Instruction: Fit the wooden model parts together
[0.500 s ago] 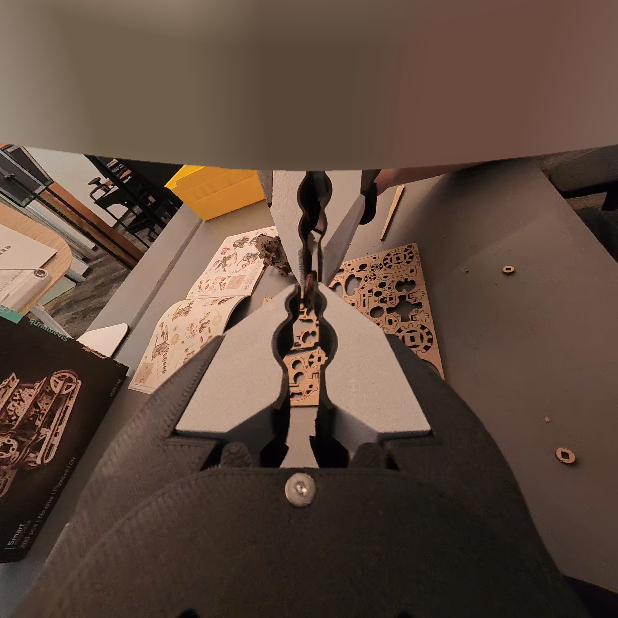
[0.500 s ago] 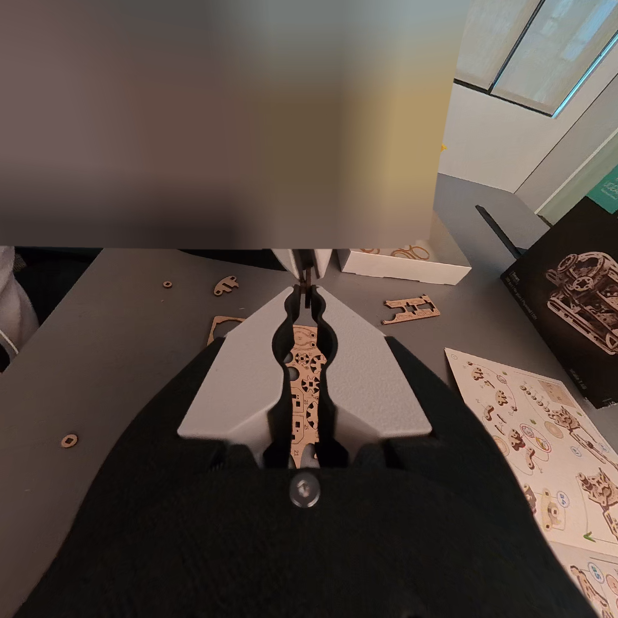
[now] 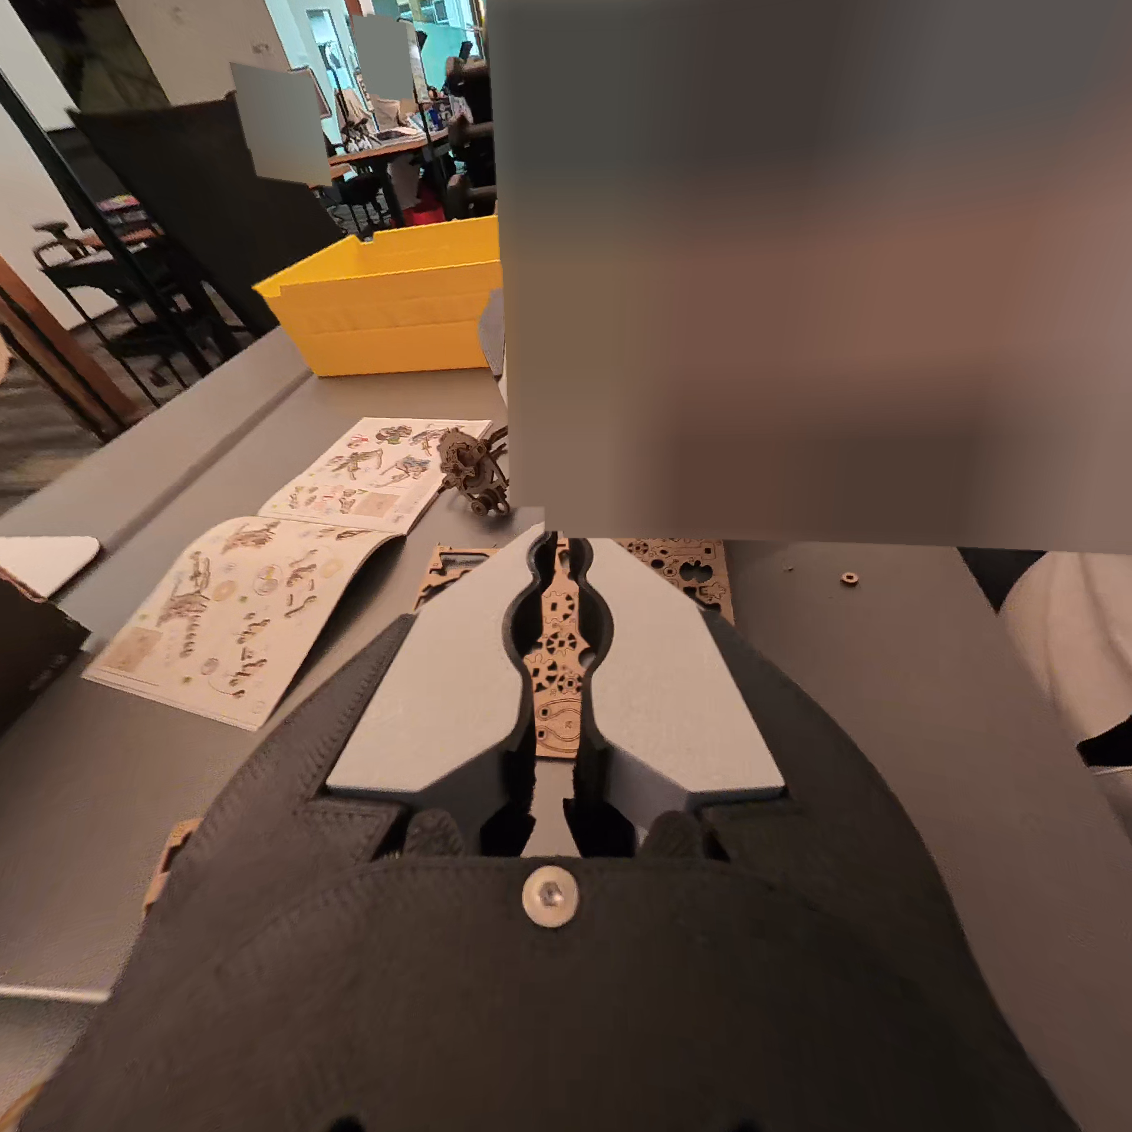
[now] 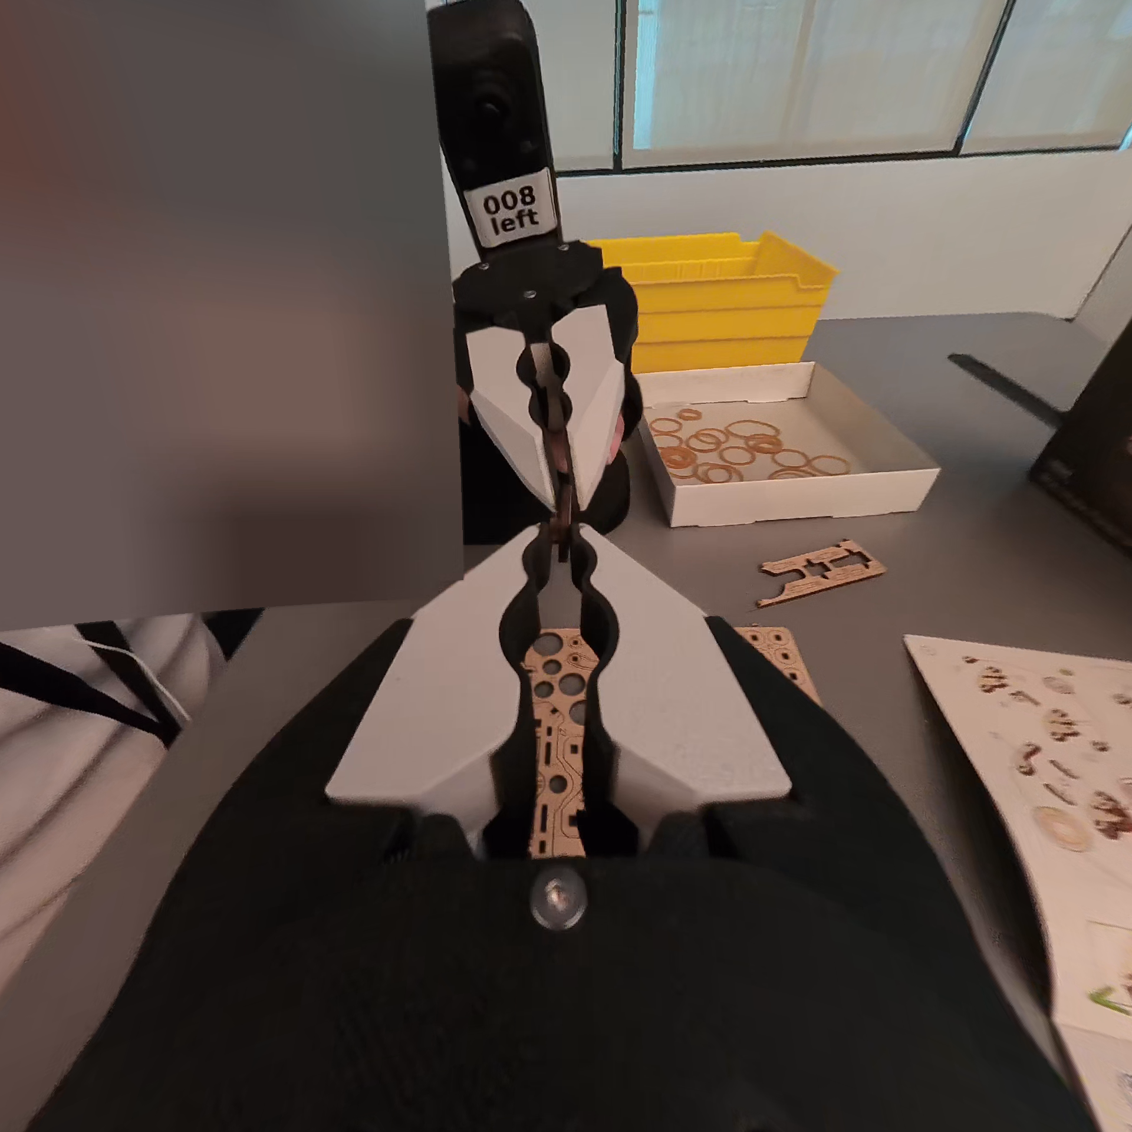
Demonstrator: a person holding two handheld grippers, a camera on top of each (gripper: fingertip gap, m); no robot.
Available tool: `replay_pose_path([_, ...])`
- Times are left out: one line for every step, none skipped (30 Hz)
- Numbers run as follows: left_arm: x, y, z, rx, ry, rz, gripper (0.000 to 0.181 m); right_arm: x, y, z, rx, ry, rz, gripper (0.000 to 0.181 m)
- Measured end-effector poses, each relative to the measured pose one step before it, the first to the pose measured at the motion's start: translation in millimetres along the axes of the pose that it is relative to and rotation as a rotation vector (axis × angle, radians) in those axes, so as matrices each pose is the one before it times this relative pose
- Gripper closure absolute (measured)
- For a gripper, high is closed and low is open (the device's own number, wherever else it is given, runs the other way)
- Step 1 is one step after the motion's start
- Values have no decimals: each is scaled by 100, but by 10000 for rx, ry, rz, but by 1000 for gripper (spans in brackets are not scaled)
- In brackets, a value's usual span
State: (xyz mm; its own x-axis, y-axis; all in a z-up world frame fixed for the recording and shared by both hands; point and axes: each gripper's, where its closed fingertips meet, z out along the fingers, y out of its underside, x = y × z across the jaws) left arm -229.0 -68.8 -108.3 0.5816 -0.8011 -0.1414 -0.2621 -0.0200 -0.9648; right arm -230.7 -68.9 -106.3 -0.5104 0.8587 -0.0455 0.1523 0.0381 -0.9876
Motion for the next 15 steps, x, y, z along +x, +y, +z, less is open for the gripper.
replay_pose_path([-78,69,-6,-20,34,-151,179,45,4,-36,81,-99,202,180])
replay_pose_path([-84,88,0,-39,0,-83,180,115,28,-40,36,-1,76,180])
replay_pose_path([-129,98,9,-54,-49,-61,180,114,29,-23,9,49,-7,179])
replay_pose_path([-32,42,2,-21,-1,-27,179,34,32,-14,-22,26,-28,180])
replay_pose_path([9,10,-5,3,15,-9,180,-23,17,13,-36,-3,-21,180])
replay_pose_path([-8,-12,0,9,-9,5,179,9,10,7,-36,42,-51,180])
replay_pose_path([-17,-32,-14,17,-19,30,179,52,-9,2,-19,79,-84,180])
replay_pose_path([14,-43,-15,15,-8,46,180,77,22,11,-53,99,-84,181])
replay_pose_path([52,-15,-2,-5,5,65,180,28,25,9,-48,74,-133,181])
replay_pose_path([19,9,5,-30,-23,100,180,-3,29,0,-43,77,-223,181])
replay_pose_path([-21,29,15,-41,-77,138,180,41,74,14,-71,123,-311,181])
replay_pose_path([-22,40,33,-39,-79,139,180,29,122,23,-98,125,-335,181])
replay_pose_path([9,62,32,-53,-42,108,180,7,180,50,-138,93,-278,181])
replay_pose_path([39,65,30,-47,-5,60,180,-19,197,78,-165,68,-187,181])
replay_pose_path([41,27,25,-14,15,11,180,-36,189,93,-147,48,-143,181])
